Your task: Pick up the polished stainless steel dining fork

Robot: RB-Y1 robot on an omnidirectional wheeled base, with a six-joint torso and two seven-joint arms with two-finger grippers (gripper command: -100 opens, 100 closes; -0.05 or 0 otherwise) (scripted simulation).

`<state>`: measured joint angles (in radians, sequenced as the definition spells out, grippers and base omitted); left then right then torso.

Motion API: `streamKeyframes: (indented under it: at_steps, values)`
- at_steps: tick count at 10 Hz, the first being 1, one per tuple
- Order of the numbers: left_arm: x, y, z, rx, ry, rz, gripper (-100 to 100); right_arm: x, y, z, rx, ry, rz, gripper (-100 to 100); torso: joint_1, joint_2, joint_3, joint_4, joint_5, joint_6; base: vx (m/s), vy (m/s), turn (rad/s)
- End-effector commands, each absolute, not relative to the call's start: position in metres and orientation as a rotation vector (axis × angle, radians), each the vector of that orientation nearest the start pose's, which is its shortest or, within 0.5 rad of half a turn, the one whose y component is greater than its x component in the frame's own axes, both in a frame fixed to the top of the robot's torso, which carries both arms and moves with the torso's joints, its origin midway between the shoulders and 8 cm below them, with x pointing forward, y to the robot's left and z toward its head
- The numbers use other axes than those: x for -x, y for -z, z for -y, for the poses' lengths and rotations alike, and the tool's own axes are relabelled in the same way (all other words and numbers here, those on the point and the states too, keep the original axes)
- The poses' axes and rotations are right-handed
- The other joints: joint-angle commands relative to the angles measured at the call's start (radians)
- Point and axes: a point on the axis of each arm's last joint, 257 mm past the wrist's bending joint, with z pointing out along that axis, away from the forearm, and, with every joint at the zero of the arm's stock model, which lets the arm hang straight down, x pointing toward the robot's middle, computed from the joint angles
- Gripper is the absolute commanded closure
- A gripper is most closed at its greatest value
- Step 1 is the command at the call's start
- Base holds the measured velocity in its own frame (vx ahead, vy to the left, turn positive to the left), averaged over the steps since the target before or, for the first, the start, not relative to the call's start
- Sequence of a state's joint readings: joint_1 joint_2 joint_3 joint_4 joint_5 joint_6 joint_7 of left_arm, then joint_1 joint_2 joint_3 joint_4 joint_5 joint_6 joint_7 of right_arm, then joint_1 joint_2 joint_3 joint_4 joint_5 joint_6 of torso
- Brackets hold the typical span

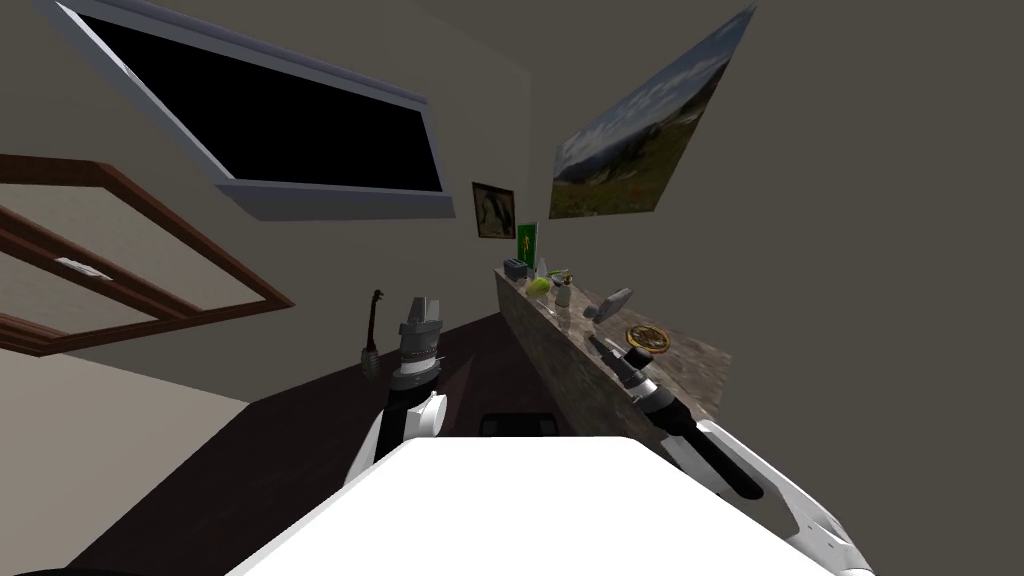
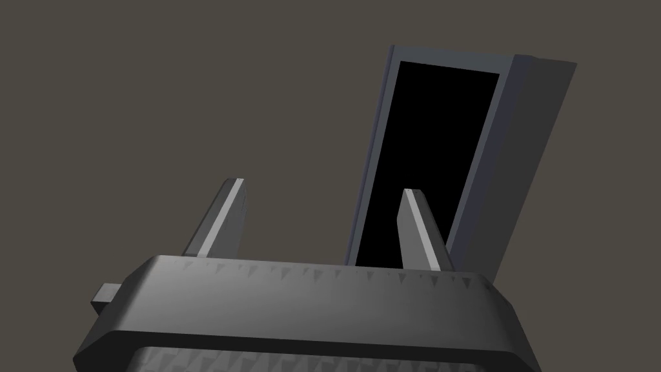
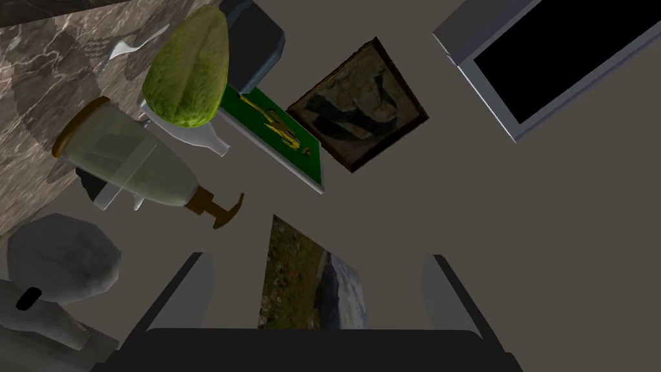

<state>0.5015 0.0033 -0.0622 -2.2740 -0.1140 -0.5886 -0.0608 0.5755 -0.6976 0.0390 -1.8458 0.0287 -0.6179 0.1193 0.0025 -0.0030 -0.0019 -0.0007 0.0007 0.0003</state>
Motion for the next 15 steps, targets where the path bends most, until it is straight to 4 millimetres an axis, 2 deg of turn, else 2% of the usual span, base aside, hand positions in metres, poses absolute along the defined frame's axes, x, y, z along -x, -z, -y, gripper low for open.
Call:
streamKeyframes:
  at_steps: [1, 2, 3, 5, 6, 7, 8, 9, 10, 11, 12, 13, 14, 15]
  values:
    - [-0.334, -0.036, -0.241, 0.500, 1.258, -0.640, 0, -0.346, 0.206, 0.316, -0.292, -0.951, -1.547, -100, 0.000, 0.000, 0.000, 0.000, 0.000, 0.000, 0.054, 0.051, 0.102]
    - [-0.334, -0.036, -0.241, 0.500, 1.258, -0.640, 0, -0.346, 0.209, 0.320, -0.271, -0.937, -1.573, -100, 0.001, 0.000, 0.000, 0.000, 0.000, 0.000, 0.046, 0.037, 0.038]
    - [-0.334, -0.036, -0.241, 0.500, 1.258, -0.640, 0, -0.340, 0.227, 0.328, -0.263, -0.914, -1.627, -100, 0.000, 0.000, 0.000, 0.000, 0.000, 0.000, 0.058, 0.045, 0.095]
    - [-0.334, -0.036, -0.241, 0.500, 1.258, -0.640, 0, -0.340, 0.228, 0.333, -0.235, -0.899, -1.654, -100, 0.000, 0.000, 0.000, 0.000, 0.000, 0.000, 0.040, 0.023, 0.012]
    - [-0.334, -0.036, -0.241, 0.500, 1.258, -0.640, 0, -0.332, 0.246, 0.345, -0.217, -0.867, -1.719, -100, -0.001, 0.001, 0.001, 0.000, 0.000, 0.000, 0.032, 0.032, 0.088]
    - [-0.334, -0.036, -0.241, 0.500, 1.258, -0.640, 0, -0.332, 0.245, 0.347, -0.196, -0.859, -1.734, -100, 0.000, 0.001, 0.001, 0.000, 0.000, 0.000, 0.038, 0.035, 0.065]
    - [-0.334, -0.036, -0.241, 0.500, 1.258, -0.640, 0, -0.325, 0.260, 0.357, -0.180, -0.833, -1.788, -100, 0.000, 0.001, 0.001, 0.000, 0.000, 0.000, 0.063, 0.050, 0.091]
    - [-0.334, -0.036, -0.241, 0.500, 1.258, -0.640, 0, -0.324, 0.260, 0.363, -0.156, -0.815, -1.811, -100, 0.001, 0.000, 0.000, 0.000, 0.000, 0.000, 0.060, 0.037, 0.041]
    - [-0.334, -0.036, -0.241, 0.500, 1.258, -0.640, 0, -0.315, 0.276, 0.376, -0.140, -0.784, -1.869, -100, 0.000, -0.001, 0.000, 0.000, 0.000, 0.000, 0.068, 0.037, 0.115]
    - [-0.334, -0.036, -0.241, 0.500, 1.258, -0.640, 0, -0.316, 0.274, 0.381, -0.113, -0.769, -1.888, -100, 0.000, -0.001, -0.001, 0.000, 0.000, 0.000, 0.052, 0.032, 0.041]
    - [-0.334, -0.036, -0.241, 0.500, 1.258, -0.640, 0, -0.306, 0.290, 0.395, -0.098, -0.735, -1.946, -100, 0.000, 0.000, 0.000, 0.000, 0.000, 0.000, 0.060, 0.036, 0.087]
    - [-0.334, -0.036, -0.241, 0.500, 1.258, -0.640, 0, -0.306, 0.287, 0.400, -0.066, -0.720, -1.965, -100, 0.000, -0.001, 0.000, 0.000, 0.000, 0.000, 0.056, 0.033, 0.049]
    - [-0.334, -0.036, -0.241, 0.500, 1.258, -0.640, 0, -0.296, 0.300, 0.415, -0.048, -0.684, -2.022, -100, 0.000, 0.000, 0.000, 0.000, 0.000, 0.000, 0.057, 0.048, 0.099]
    - [-0.334, -0.036, -0.241, 0.500, 1.258, -0.640, 0, -0.297, 0.297, 0.420, -0.020, -0.668, -2.039, -100, 0.001, 0.000, 0.000, 0.000, 0.000, 0.000, 0.051, 0.034, 0.041]
